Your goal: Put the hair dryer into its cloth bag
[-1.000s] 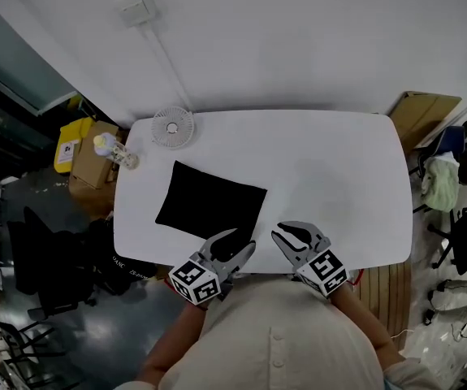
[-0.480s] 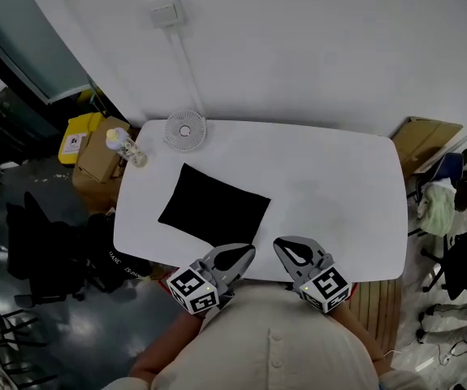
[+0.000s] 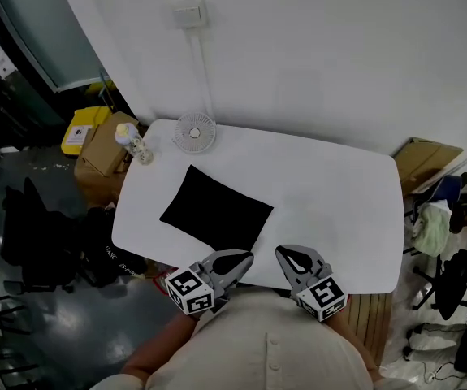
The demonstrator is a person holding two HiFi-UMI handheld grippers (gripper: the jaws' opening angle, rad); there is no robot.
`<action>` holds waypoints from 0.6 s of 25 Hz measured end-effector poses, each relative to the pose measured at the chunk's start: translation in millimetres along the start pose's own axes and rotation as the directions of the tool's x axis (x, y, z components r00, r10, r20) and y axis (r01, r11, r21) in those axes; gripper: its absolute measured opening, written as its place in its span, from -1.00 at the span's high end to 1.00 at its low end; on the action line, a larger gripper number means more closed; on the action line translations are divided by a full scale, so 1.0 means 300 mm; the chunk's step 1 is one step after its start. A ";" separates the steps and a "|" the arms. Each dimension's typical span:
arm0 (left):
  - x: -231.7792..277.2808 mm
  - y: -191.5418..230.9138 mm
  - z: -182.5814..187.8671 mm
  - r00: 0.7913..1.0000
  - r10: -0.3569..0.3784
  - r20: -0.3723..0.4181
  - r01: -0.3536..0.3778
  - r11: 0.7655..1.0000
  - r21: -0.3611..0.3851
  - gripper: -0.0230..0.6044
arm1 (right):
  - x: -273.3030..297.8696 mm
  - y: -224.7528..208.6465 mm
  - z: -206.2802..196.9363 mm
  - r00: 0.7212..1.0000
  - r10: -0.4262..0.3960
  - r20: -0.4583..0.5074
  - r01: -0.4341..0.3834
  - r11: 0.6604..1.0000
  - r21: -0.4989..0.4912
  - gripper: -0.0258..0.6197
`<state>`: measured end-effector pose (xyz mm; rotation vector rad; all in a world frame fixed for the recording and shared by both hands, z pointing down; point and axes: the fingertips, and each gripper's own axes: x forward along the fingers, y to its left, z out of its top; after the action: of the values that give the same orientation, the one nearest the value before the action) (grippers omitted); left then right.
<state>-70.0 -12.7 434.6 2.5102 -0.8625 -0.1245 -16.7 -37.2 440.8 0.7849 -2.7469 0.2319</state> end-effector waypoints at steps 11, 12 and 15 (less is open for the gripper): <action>-0.022 0.012 -0.004 1.000 0.008 0.001 -0.008 1.000 -0.009 0.89 | 0.025 0.029 0.000 1.000 0.013 -0.018 -0.013 1.000 0.001 0.87; -0.023 0.012 -0.004 1.000 0.007 0.001 -0.007 1.000 -0.011 0.89 | 0.026 0.029 -0.003 1.000 0.013 -0.019 -0.013 1.000 -0.001 0.87; -0.026 0.016 -0.006 1.000 0.006 -0.002 -0.006 1.000 -0.013 0.89 | 0.031 0.029 -0.017 1.000 0.013 -0.029 -0.013 1.000 -0.001 0.87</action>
<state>-78.4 -10.5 437.8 2.4953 -0.8662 -0.1251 -27.9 -33.2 447.9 0.7575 -2.7259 0.2421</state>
